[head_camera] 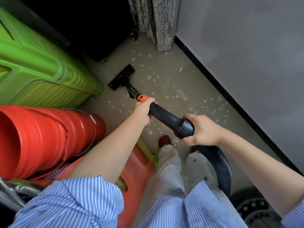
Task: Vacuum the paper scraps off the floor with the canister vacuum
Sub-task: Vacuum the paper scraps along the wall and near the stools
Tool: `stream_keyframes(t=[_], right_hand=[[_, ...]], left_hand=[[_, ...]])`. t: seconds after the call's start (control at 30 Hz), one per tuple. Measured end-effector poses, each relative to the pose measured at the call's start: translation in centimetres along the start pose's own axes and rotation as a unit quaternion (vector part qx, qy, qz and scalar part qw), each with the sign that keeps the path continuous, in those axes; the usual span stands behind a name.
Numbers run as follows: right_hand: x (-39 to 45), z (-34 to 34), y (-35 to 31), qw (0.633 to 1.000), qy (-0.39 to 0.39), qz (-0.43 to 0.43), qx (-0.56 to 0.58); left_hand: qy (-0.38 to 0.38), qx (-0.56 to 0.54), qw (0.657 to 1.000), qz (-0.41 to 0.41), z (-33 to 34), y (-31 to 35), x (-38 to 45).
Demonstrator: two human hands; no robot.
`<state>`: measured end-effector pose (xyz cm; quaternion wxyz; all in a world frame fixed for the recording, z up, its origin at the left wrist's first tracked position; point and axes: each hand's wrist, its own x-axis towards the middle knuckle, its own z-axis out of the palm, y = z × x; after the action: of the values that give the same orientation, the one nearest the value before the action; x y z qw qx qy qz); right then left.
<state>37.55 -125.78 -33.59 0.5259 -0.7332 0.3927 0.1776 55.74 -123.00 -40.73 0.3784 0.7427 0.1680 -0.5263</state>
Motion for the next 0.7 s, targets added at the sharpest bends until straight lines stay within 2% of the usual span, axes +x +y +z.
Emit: stream_keyframes(t=[0.3,0.47,0.7], right_hand=[[-0.5,1.2,-1.0,1.0,0.015,-0.004,0.025],[-1.0,1.2,-0.8,0.997,0.065,-0.042,0.011],[1.0,-0.1,-0.5,0.992,0.109,-0.041,0.042]], left_hand=[[-0.003,-0.051,0.998,0.027,-1.3,0.5,-1.3],[-0.036,-0.082,0.996,0.03,-1.4,0.8,-2.0],[-0.059,-0.065,0.995,0.053,1.2,3.8,-1.0]])
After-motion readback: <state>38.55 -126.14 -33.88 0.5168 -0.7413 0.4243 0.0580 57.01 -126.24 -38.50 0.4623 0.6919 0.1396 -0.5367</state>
